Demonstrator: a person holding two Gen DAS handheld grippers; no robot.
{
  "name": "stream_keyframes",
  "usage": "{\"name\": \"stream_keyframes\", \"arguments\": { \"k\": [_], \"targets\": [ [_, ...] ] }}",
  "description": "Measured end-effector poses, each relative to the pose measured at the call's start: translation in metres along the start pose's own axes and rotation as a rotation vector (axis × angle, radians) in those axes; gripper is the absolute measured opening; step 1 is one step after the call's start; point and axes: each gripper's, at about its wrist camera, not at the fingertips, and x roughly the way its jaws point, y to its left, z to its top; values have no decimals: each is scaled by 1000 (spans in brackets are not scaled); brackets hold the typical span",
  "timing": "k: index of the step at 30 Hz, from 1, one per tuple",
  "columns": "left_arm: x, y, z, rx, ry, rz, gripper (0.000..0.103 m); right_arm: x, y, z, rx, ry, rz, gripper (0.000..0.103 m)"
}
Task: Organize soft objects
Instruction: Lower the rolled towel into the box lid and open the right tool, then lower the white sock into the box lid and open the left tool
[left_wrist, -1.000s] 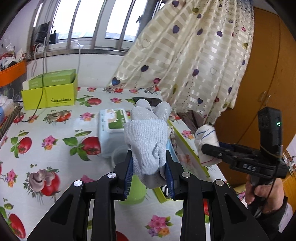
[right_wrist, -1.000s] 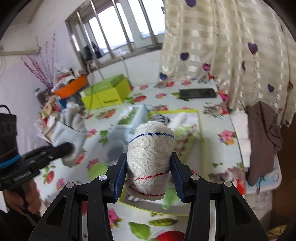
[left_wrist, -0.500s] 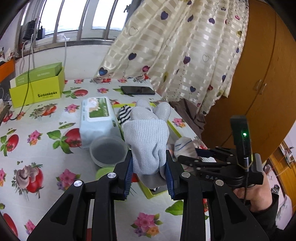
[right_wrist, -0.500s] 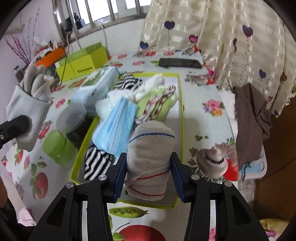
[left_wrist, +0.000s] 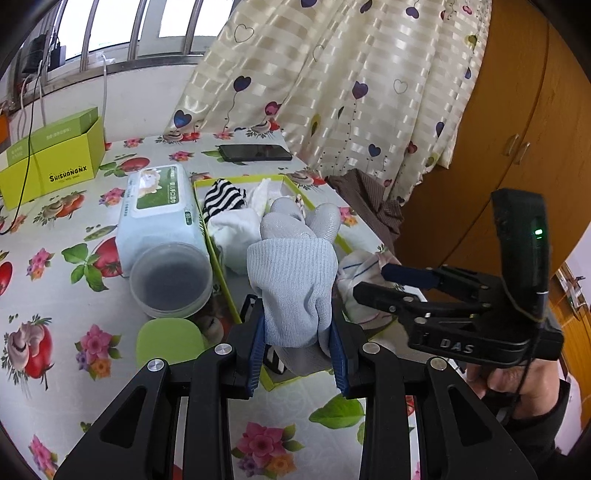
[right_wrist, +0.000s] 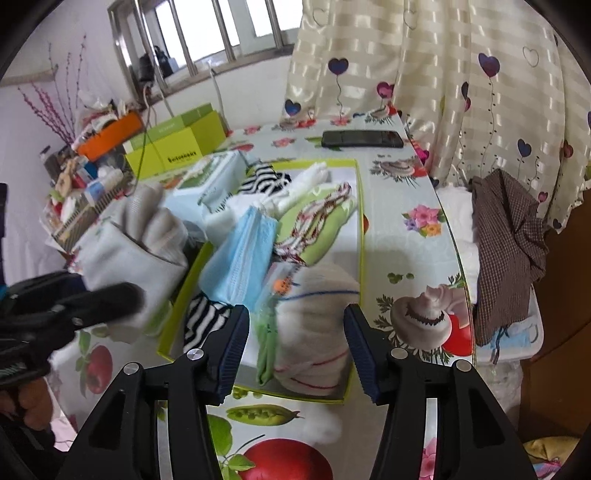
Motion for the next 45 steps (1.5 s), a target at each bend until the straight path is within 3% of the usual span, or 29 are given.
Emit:
{"name": "stream_keyframes", "arguments": {
  "k": [4, 7, 9, 17, 22, 26, 29, 34, 35, 37, 40, 45],
  "targets": [
    [10, -2, -3, 2, 24, 8, 32, -6, 1, -3, 12, -35, 26, 51],
    [17, -3, -4, 1, 41, 12, 32, -7, 0, -5, 17, -47, 31, 39],
    [21, -4, -5, 5, 50, 15, 32, -7, -2, -6, 20, -46, 34, 36],
    [41, -9, -8, 39, 107, 21, 35, -5, -10, -11, 42, -41, 42, 35],
    [32, -11, -7, 65, 72, 22, 44, -5, -8, -11, 40, -42, 50, 35],
    [25, -13, -5, 79, 48, 13, 44, -5, -6, -11, 38, -44, 53, 35],
    [20, -7, -6, 40, 35, 11, 44, -5, -5, -11, 37, -47, 56, 35],
    [-3, 4, -3, -17, -62, 12, 44, -8, 0, -10, 23, -55, 60, 35],
    [-2, 5, -2, -19, -62, 13, 43, -8, 0, -10, 24, -56, 59, 35],
    [5, 6, -2, -15, -34, 22, 30, -8, 0, -10, 24, -55, 59, 35],
    [20, 3, -5, 2, 12, 16, 23, -8, 0, -10, 23, -50, 60, 35],
    [36, -10, -6, 56, 44, 28, 22, -8, 2, -11, 27, -44, 53, 35]
  ]
}}
